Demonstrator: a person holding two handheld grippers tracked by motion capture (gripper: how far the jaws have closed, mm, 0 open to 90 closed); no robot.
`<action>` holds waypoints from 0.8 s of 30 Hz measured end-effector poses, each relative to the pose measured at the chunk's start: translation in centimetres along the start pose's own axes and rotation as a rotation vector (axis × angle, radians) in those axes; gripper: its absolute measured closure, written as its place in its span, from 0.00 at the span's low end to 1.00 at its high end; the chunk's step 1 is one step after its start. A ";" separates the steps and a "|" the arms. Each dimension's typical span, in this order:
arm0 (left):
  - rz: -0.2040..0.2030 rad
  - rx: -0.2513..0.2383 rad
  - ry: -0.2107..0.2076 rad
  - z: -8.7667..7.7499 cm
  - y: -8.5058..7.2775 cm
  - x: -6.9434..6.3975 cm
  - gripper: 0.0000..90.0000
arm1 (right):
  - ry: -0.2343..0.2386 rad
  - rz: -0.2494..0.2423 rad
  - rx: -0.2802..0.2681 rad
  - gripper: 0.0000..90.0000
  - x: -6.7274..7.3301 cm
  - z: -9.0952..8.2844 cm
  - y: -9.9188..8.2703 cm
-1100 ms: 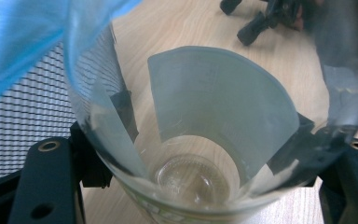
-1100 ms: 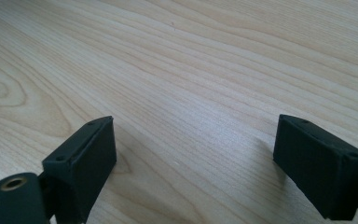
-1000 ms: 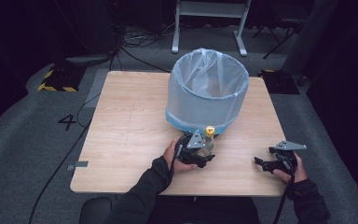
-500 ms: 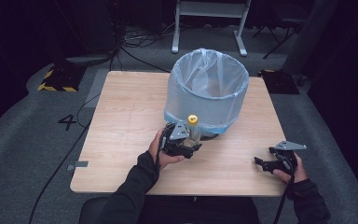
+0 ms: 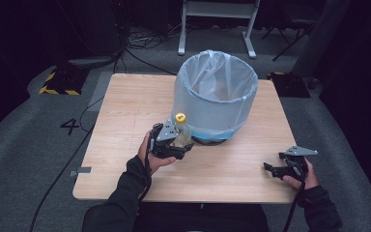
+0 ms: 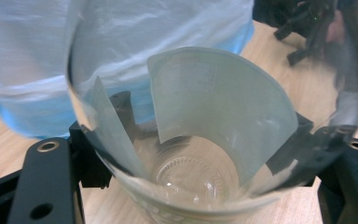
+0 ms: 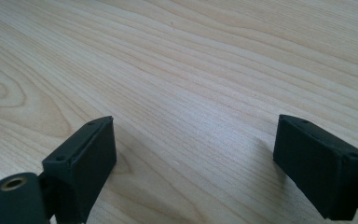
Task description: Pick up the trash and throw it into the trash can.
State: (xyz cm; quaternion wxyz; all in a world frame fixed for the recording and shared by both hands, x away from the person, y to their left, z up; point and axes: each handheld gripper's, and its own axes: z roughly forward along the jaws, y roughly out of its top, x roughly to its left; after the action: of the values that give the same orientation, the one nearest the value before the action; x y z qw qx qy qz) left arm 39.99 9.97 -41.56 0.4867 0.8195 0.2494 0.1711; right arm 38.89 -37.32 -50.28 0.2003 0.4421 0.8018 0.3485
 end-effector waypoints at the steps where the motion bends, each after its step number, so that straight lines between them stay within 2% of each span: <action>1: 0.000 -0.001 0.008 -0.2 0.0 0.2 0.31 | 0.000 0.000 0.000 0.15 0.0 0.0 0.0; 11: -0.042 -0.033 0.044 -1.9 0.3 1.7 0.31 | -0.001 0.001 0.000 0.15 0.0 0.0 0.0; 20: -0.043 -0.045 0.099 -3.6 1.2 3.1 0.31 | -0.001 0.001 0.000 0.15 0.0 0.0 0.0; 24: -0.063 -0.080 0.100 -4.1 1.8 3.6 0.31 | -0.001 0.000 0.000 0.15 0.0 0.0 0.0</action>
State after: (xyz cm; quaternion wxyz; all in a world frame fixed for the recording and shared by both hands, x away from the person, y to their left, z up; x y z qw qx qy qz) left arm 41.17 14.26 -37.95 0.5112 0.7815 0.2920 0.2065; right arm 38.88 -37.32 -50.29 0.2006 0.4424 0.8017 0.3483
